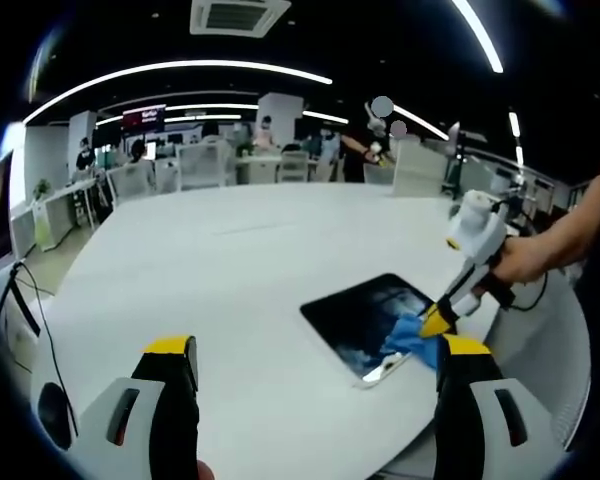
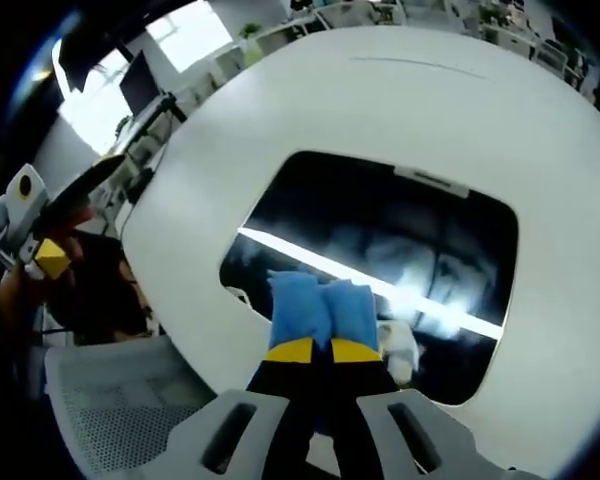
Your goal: Wipe the mirror surface with the cleaning cloth until all visible marks leave the cleaned area.
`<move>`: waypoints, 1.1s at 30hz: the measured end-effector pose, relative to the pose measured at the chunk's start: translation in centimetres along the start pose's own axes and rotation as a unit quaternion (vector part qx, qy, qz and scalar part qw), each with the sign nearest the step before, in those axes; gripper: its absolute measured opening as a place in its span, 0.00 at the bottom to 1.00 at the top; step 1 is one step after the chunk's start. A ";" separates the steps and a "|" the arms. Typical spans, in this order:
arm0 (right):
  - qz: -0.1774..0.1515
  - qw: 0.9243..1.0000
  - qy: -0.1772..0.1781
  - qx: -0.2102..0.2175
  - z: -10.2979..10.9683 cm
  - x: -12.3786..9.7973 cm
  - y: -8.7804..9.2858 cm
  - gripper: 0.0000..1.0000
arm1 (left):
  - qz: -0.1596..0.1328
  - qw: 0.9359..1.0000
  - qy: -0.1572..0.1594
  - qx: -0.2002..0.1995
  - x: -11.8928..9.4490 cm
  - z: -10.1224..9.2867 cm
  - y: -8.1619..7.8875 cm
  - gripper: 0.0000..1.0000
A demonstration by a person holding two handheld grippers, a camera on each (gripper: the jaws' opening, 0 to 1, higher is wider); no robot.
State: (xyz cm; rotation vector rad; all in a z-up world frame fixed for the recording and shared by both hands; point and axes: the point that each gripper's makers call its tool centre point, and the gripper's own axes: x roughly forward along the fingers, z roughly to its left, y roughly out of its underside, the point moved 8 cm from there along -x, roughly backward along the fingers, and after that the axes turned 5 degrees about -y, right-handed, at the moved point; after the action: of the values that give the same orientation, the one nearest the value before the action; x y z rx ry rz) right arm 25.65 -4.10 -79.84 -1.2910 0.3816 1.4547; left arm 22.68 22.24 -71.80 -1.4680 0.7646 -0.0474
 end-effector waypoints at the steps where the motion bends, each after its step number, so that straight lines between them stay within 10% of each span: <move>1: 0.001 1.000 0.000 0.000 -0.1 0.1 -0.1 0.00 | 0.000 1.000 0.000 0.000 0.0 0.0 0.0 0.99; 33: -0.022 0.999 0.043 -0.014 -4.0 2.3 -8.3 0.00 | 0.000 1.000 0.008 0.003 0.3 -0.7 -0.4 0.99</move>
State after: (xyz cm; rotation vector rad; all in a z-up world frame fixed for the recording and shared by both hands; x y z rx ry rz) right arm 35.13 -3.26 -79.88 -1.3801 0.3887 1.3754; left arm 22.73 21.39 -71.48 -1.4630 0.7770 -0.0619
